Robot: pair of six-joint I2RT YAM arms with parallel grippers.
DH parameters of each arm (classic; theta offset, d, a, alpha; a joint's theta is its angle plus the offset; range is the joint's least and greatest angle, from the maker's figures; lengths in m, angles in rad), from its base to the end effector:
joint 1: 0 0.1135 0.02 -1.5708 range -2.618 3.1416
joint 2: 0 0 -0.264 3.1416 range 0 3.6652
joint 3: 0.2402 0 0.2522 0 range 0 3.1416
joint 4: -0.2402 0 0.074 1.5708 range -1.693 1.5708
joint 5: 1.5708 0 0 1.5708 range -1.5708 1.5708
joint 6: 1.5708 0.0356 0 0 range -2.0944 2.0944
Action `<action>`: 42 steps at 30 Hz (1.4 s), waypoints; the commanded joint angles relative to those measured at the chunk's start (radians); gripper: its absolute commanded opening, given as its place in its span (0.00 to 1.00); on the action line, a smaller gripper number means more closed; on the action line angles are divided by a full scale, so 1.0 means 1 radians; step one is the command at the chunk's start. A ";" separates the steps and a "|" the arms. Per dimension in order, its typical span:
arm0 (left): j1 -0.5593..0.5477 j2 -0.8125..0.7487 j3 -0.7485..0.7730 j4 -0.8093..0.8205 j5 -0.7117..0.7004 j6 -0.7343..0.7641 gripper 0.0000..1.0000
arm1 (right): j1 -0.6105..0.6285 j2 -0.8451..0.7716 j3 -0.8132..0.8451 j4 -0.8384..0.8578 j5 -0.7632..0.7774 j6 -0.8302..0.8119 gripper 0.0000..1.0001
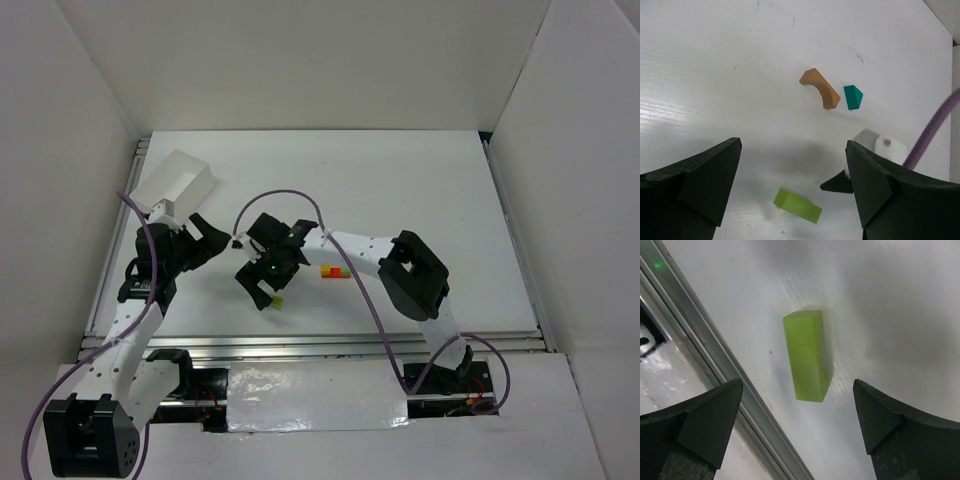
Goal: Build the wood block tower
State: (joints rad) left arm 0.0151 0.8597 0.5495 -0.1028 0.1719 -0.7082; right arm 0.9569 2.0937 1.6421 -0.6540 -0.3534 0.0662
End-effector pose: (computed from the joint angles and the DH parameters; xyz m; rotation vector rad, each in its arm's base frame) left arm 0.1993 -0.0031 0.2521 -0.6105 1.9365 -0.6143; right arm 0.2472 0.3722 0.1933 -1.3171 2.4835 0.7630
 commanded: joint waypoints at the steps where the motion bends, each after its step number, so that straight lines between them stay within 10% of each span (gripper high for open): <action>1: -0.004 -0.001 -0.002 0.043 -0.005 0.024 0.99 | 0.057 -0.083 -0.050 0.079 0.186 -0.055 1.00; 25: -0.004 -0.013 -0.010 0.031 -0.077 0.055 0.99 | 0.126 0.026 0.016 0.093 0.234 -0.094 0.74; 38: -0.004 -0.025 -0.013 0.012 -0.121 0.059 0.99 | 0.132 -0.020 -0.016 0.134 0.269 -0.100 0.11; 42: -0.006 -0.033 -0.016 0.018 -0.115 0.064 0.99 | 0.120 -0.130 -0.070 0.140 0.344 -0.215 0.05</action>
State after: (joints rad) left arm 0.0143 0.8497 0.5495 -0.1112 0.0631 -0.6746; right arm 1.0794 2.1052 1.5887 -0.5629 -0.0742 -0.0521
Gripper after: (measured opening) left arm 0.993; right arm 0.373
